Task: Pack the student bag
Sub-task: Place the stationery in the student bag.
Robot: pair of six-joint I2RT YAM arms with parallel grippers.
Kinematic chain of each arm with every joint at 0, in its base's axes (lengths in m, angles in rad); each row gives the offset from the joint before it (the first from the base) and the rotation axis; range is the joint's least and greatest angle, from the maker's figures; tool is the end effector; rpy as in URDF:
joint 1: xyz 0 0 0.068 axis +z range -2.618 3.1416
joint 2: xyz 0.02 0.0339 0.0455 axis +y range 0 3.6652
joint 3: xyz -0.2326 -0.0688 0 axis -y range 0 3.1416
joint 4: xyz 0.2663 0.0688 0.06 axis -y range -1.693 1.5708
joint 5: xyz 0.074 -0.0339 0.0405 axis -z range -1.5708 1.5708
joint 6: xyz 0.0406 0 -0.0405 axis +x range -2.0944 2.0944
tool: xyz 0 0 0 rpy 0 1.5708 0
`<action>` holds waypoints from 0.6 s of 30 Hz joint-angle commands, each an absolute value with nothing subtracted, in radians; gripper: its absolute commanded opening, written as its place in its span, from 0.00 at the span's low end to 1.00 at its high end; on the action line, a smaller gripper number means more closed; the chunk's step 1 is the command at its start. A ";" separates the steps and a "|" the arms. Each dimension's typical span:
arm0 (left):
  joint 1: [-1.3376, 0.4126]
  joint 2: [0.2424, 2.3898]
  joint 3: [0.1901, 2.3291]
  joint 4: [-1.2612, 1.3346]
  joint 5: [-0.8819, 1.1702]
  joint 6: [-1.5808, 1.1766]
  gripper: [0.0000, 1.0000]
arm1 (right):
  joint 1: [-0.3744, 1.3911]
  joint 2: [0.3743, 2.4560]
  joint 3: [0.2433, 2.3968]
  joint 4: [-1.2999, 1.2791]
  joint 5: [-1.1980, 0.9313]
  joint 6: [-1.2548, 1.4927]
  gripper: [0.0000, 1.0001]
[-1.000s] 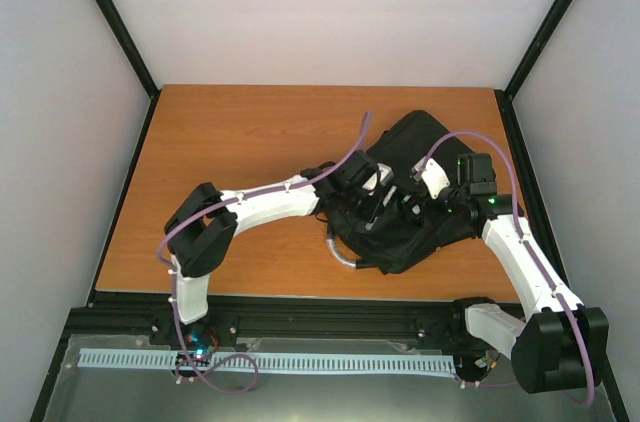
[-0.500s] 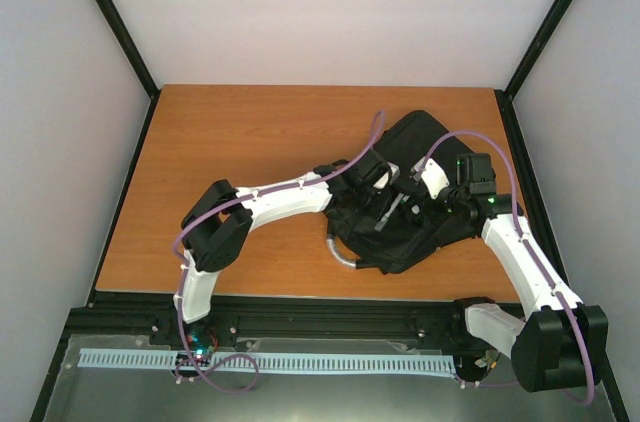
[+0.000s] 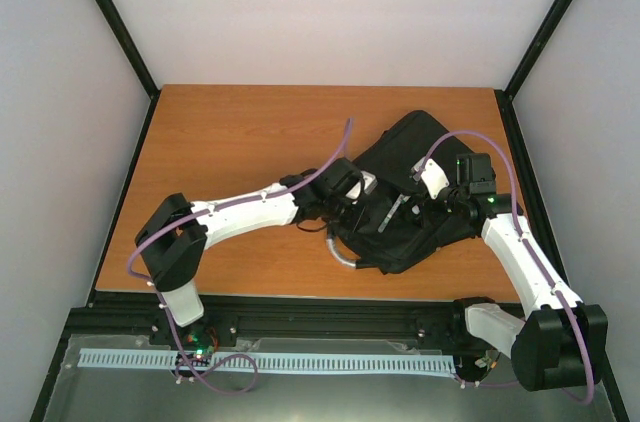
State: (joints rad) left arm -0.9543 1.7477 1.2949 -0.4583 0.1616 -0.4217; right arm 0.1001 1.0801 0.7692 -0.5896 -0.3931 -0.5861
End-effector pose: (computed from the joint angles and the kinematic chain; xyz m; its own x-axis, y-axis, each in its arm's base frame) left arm 0.2240 -0.3273 0.1898 -0.7698 0.3876 -0.5071 0.5998 0.7111 -0.3669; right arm 0.2487 0.0406 0.2069 -0.4676 -0.5605 -0.6836 -0.7054 0.7026 -0.0935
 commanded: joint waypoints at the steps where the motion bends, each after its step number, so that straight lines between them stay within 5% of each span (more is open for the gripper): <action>1: -0.964 1.727 1.223 -0.411 0.260 -0.432 0.18 | 0.105 1.079 0.778 -0.582 -0.430 -0.595 0.03; 9: -0.980 1.767 1.203 -0.351 0.324 -0.430 0.01 | 0.104 1.078 0.778 -0.584 -0.428 -0.595 0.03; 18: -0.980 1.853 1.269 -0.343 0.375 -0.412 0.01 | 0.104 1.080 0.778 -0.583 -0.424 -0.595 0.03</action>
State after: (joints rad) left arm -0.9730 1.8202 1.2076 -0.3721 0.3347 -0.4320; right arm 0.1001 1.0821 0.7692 -0.5907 -0.3935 -0.5861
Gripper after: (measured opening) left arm 0.013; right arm 0.031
